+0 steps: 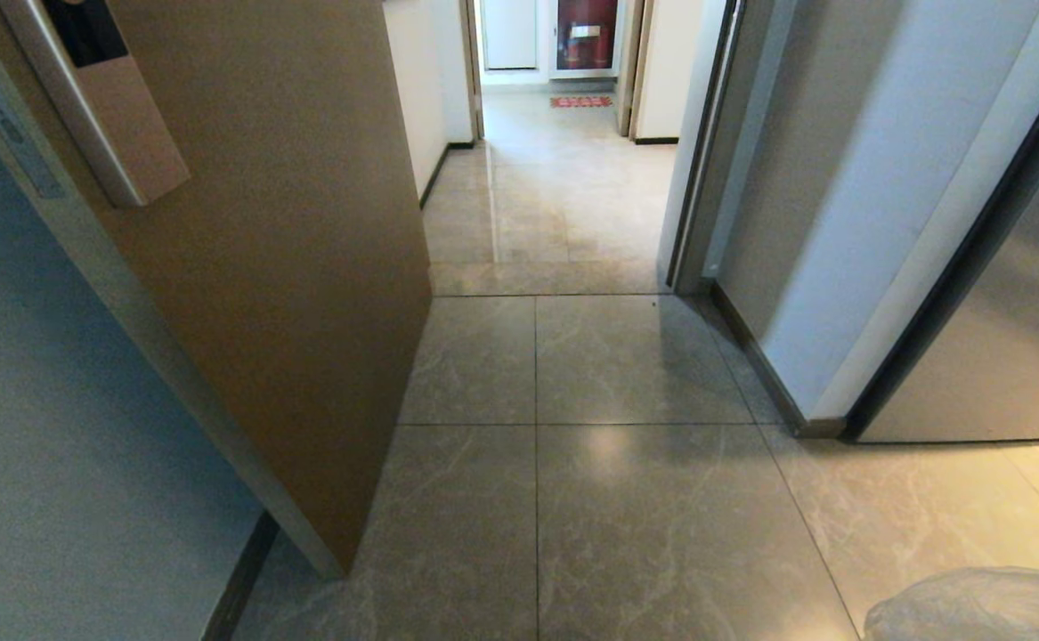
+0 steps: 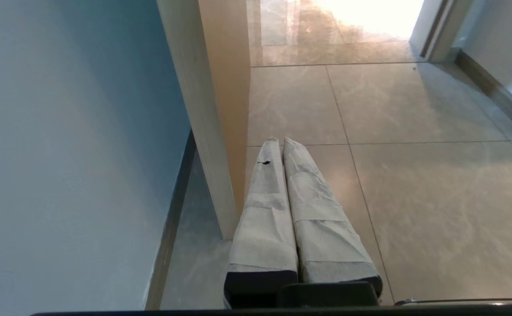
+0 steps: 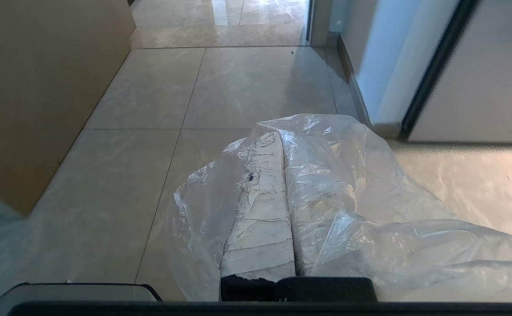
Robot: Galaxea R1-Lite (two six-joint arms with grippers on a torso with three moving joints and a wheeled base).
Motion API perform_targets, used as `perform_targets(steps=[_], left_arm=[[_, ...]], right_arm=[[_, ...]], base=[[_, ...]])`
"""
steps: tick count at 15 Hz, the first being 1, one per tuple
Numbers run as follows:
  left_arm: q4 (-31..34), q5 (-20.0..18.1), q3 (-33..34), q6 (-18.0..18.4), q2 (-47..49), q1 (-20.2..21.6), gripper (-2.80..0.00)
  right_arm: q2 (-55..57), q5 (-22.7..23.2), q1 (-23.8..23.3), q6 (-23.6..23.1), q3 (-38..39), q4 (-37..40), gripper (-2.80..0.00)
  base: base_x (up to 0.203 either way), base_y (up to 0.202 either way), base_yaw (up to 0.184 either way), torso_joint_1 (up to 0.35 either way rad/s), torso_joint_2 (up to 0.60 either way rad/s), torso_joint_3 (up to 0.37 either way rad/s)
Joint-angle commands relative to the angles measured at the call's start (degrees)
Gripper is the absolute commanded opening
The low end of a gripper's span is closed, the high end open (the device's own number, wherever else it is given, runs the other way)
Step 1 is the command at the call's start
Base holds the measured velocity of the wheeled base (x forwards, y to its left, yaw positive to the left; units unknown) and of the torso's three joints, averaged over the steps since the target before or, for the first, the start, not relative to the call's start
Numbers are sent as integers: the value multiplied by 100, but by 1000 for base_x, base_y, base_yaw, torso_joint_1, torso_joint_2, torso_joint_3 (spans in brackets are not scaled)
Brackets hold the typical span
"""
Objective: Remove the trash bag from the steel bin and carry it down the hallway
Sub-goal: Put the trash bag at the door
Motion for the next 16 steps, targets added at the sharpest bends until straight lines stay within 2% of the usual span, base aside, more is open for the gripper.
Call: perform_targets(steps=[1, 13, 16], left_arm=[[6, 2, 62, 5, 0, 0, -280], [6, -7, 62, -17, 0, 0, -280], [24, -7, 62, -30, 0, 0, -280]], right_arm=[[5, 0, -1, 3, 0, -2, -280], [5, 0, 5, 3, 0, -2, -280], [5, 0, 5, 3, 0, -2, -280]], base=[[191, 0, 2, 5, 3, 2], [191, 0, 1, 1, 3, 2], [40, 0, -1, 2, 2, 1]])
